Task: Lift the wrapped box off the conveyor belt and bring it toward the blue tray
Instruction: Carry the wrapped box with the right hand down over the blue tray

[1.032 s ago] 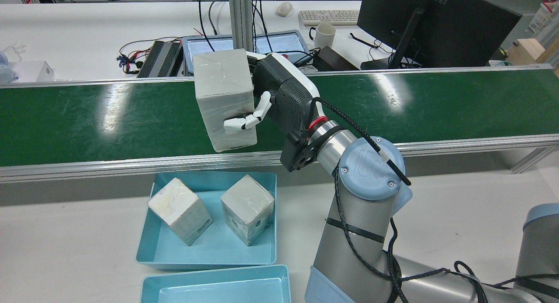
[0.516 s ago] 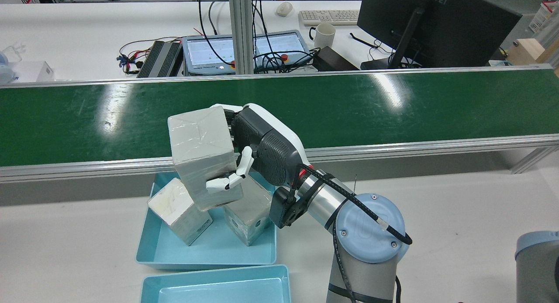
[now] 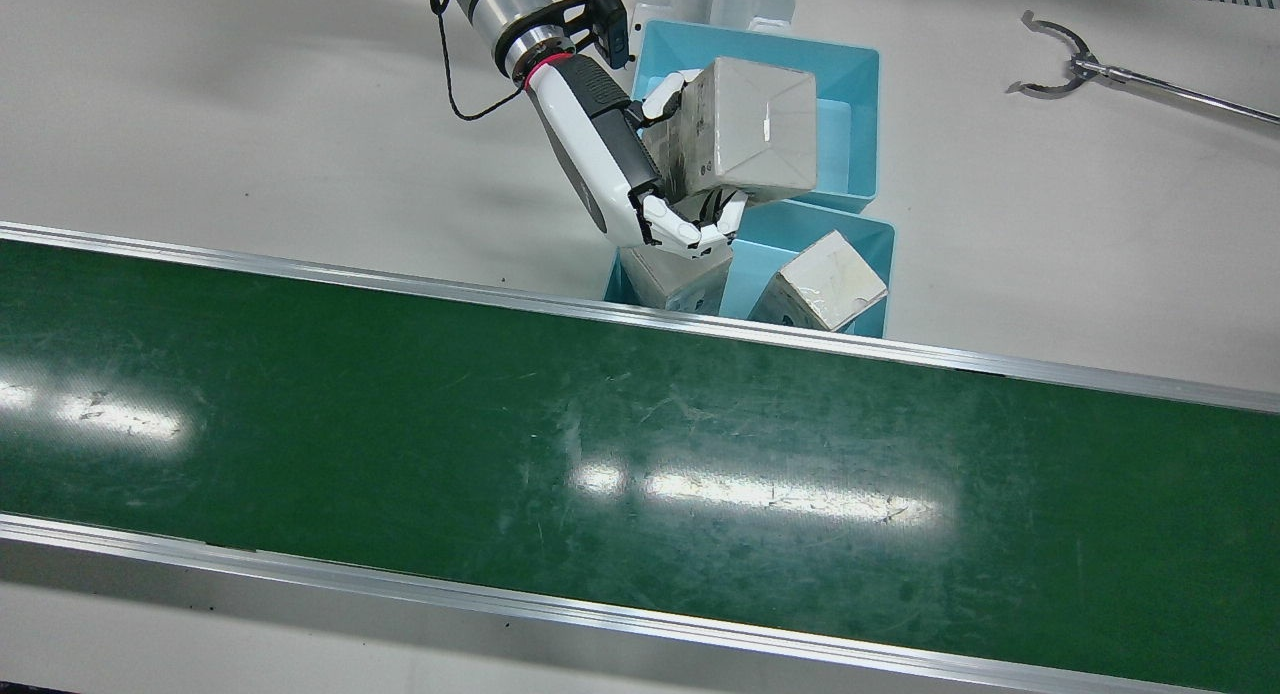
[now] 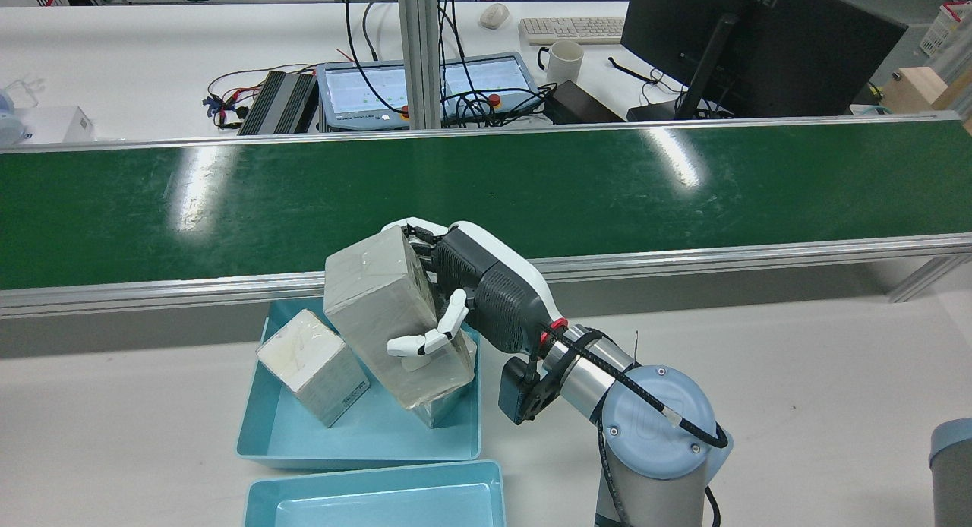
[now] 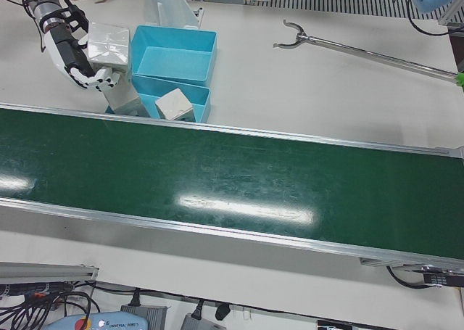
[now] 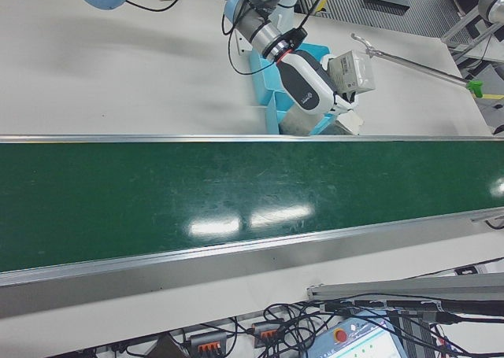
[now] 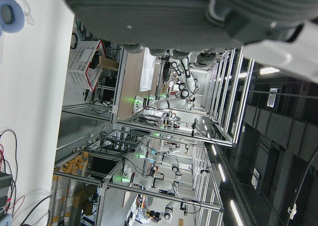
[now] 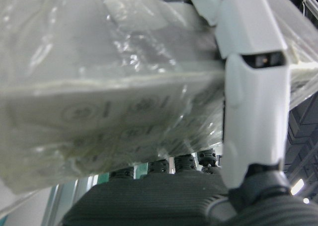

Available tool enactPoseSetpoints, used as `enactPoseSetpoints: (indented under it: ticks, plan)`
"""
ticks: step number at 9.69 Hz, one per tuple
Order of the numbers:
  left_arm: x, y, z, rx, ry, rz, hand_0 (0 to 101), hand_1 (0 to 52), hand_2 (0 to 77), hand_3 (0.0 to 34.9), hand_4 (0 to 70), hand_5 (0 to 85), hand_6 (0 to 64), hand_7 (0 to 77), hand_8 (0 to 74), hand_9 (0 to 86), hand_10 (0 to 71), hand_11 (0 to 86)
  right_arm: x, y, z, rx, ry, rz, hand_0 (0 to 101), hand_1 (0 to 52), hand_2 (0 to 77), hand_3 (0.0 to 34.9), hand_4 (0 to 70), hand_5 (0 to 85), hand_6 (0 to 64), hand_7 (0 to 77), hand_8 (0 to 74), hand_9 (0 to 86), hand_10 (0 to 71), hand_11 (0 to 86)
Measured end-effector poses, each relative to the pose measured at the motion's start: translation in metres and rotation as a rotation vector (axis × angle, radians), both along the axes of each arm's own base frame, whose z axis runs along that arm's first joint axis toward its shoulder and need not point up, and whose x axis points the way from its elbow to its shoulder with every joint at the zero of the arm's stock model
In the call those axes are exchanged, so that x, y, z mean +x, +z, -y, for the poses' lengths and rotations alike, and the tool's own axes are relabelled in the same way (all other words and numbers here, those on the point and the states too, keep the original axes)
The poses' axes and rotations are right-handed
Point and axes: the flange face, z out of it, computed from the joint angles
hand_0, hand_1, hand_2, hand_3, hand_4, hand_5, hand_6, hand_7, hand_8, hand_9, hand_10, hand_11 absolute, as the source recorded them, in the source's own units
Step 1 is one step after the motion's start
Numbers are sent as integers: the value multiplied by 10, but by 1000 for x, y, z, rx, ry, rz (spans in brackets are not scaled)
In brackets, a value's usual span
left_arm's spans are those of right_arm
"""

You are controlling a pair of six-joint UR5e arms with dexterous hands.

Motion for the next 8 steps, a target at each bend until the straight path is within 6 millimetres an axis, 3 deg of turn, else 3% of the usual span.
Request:
enactPoseSetpoints:
  ticks: [1, 2, 3, 4, 5, 6, 7, 8]
  plan:
    - [0, 0, 0, 0, 0, 0, 0, 0, 5, 0, 0, 11, 5, 5, 11, 5, 5, 5, -7, 4, -6, -1, -14, -10, 519, 5, 387, 4, 229, 573, 311, 611, 415, 518, 502, 431]
    - [0, 0, 0, 0, 0, 0, 0, 0, 11, 0, 0, 11, 5, 5, 5, 5, 0, 5, -12, 5, -11, 1, -23, -19, 554, 71, 338, 10, 60, 371, 175, 464, 202, 344, 431, 529]
    - [0, 0, 0, 0, 0, 0, 0, 0, 11, 0, 0, 11, 5, 5, 5, 5, 0, 5, -15, 6, -14, 3, -29, -24, 554, 71, 338, 10, 60, 371, 175, 464, 202, 344, 431, 529]
    - [0, 0, 0, 0, 0, 0, 0, 0, 5, 0, 0, 11, 5, 5, 11, 5, 5, 5, -16, 5, -16, 6, -31, -25, 494, 224, 175, 0, 93, 115, 0, 267, 0, 136, 273, 398]
    - [0, 0, 0, 0, 0, 0, 0, 0, 5, 0, 0, 11, 5, 5, 11, 5, 5, 5, -16, 4, -17, 8, -33, -23, 492, 115, 98, 0, 76, 104, 22, 131, 0, 16, 153, 316]
    - [0, 0, 0, 0, 0, 0, 0, 0, 11, 0, 0, 11, 5, 5, 11, 5, 5, 5, -14, 3, -17, 10, -34, -18, 492, 164, 22, 0, 82, 87, 22, 38, 0, 16, 5, 224]
    - [0, 0, 0, 0, 0, 0, 0, 0, 11, 0, 0, 11, 5, 5, 11, 5, 5, 5, -11, 1, -17, 13, -33, -11, 492, 125, 16, 6, 65, 60, 16, 71, 0, 11, 0, 60]
    - [0, 0, 0, 0, 0, 0, 0, 0, 5, 0, 0, 11, 5, 5, 11, 5, 0, 5, -6, -2, -18, 18, -30, -1, 492, 125, 16, 6, 65, 60, 16, 71, 0, 11, 0, 60]
